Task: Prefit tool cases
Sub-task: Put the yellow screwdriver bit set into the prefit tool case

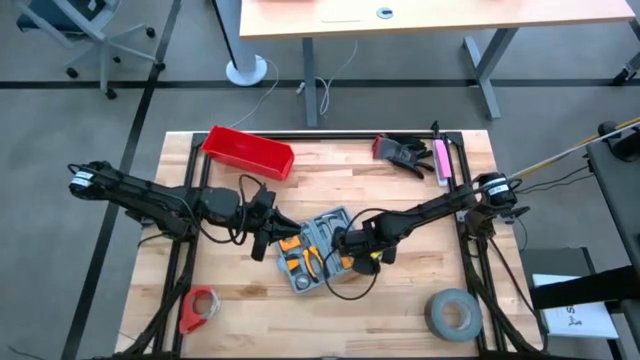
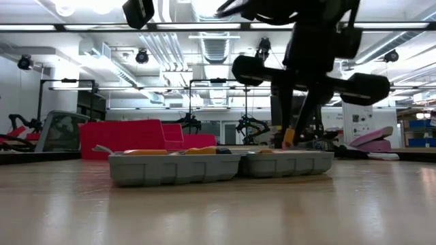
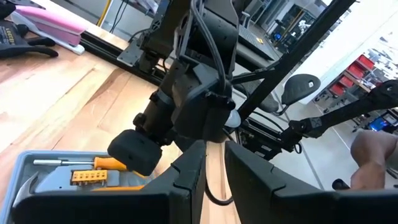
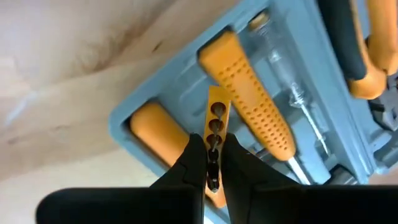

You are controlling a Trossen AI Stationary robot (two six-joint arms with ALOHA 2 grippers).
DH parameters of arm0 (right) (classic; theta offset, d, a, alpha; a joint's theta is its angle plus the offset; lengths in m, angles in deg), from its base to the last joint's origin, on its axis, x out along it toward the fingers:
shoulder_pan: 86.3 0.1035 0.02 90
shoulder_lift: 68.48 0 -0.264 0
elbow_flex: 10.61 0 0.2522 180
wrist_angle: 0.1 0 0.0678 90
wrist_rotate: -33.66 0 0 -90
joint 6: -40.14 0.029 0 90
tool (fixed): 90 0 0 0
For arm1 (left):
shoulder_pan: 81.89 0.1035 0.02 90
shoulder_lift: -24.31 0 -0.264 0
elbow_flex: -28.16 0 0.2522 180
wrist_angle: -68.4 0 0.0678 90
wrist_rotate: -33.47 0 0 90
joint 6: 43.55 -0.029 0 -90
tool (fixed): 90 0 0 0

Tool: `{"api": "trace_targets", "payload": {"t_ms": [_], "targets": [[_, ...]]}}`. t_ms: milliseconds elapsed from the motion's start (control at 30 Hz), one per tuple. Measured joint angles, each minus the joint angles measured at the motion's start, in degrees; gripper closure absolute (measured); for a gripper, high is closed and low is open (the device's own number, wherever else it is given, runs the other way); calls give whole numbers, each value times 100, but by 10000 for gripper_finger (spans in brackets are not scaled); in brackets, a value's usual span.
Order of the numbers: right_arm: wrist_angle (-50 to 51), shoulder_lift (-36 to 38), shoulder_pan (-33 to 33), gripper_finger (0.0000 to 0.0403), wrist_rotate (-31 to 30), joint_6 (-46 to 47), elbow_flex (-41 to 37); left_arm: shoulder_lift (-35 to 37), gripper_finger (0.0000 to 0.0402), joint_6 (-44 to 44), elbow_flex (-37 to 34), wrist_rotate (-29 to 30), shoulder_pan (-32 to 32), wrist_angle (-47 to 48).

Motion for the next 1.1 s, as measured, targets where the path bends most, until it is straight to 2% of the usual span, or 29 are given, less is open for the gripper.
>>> {"api": "trace_targets", "payload": {"t_ms": [267,600,1100], "targets": [[-14,0,95,372,-49,-851,-90,-2,335,0,0,0,1,-1],[-29,0,256,374,-86,-1077,-92,-2,335,0,0,0,1,0],[-37,0,243,326,17,-1008,-96,-2,335,45,0,0,1,-2]]}}
